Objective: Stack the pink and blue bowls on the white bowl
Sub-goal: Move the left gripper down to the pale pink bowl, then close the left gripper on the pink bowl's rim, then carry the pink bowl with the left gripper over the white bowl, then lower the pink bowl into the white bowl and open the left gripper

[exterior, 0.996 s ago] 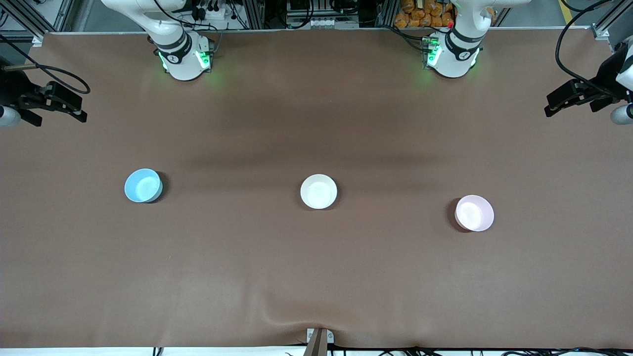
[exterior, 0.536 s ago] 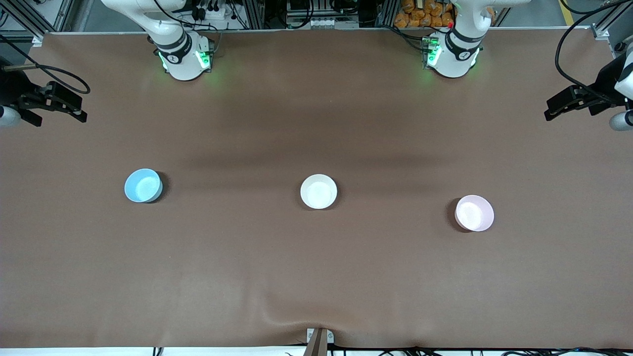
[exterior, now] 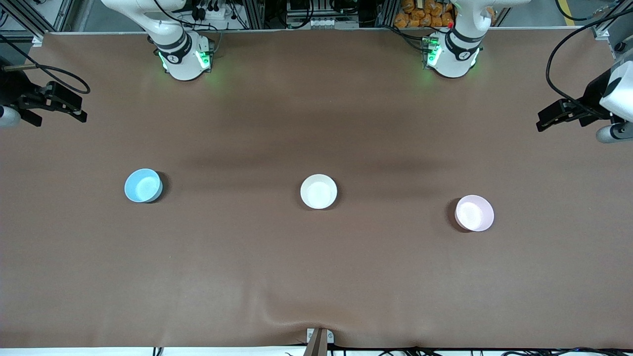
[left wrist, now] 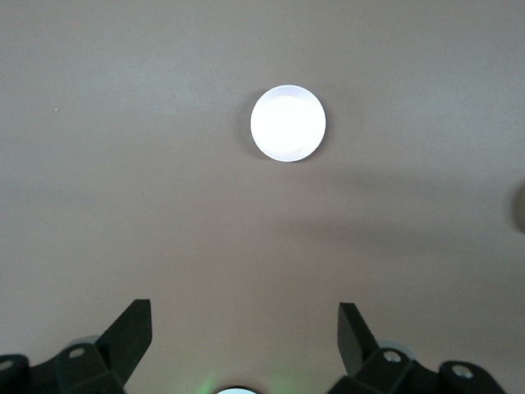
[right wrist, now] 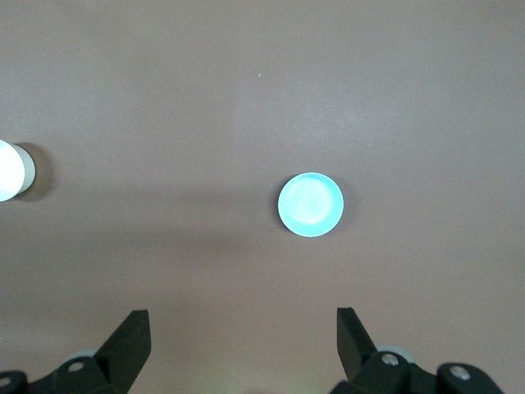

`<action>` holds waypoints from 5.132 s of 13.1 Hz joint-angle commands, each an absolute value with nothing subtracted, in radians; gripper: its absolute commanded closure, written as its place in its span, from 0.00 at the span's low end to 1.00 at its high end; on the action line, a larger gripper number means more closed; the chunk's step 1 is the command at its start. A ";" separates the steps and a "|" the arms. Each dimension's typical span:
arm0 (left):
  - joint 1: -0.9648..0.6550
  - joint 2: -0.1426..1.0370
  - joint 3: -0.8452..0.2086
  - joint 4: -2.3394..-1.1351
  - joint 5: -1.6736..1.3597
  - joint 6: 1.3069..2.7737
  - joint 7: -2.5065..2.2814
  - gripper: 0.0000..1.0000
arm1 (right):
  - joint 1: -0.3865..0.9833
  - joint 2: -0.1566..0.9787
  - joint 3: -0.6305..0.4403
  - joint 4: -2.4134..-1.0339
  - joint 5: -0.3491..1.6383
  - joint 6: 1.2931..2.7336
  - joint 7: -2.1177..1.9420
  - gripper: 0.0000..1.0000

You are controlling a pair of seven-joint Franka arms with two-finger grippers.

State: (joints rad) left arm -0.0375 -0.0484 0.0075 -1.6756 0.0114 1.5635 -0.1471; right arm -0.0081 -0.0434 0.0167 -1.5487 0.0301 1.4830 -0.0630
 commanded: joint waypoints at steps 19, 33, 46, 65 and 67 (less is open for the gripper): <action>0.046 0.227 0.003 -2.032 -0.006 2.304 -0.129 0.00 | -0.018 -0.038 0.023 -1.539 0.028 1.477 -0.049 0.00; 0.037 0.498 -0.008 -2.026 -0.037 2.554 -0.130 0.43 | -0.017 -0.038 0.023 -1.539 0.028 1.471 -0.048 0.00; 0.031 0.410 -0.260 -1.910 -0.037 2.369 -0.289 1.00 | -0.017 -0.038 0.023 -1.539 0.028 1.471 -0.048 0.00; -0.419 0.664 -0.322 -1.638 0.006 2.327 -0.871 1.00 | -0.017 -0.038 0.023 -1.539 0.029 1.476 -0.048 0.00; -0.425 0.684 -0.321 -1.634 0.006 2.339 -0.871 1.00 | -0.017 -0.038 0.023 -1.539 0.029 1.473 -0.048 0.00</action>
State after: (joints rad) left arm -0.4058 0.6579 -0.3324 -1.6572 -0.0130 2.3209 -0.8474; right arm -0.0088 -0.0430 0.0162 -1.5493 0.0302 1.4796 -0.0625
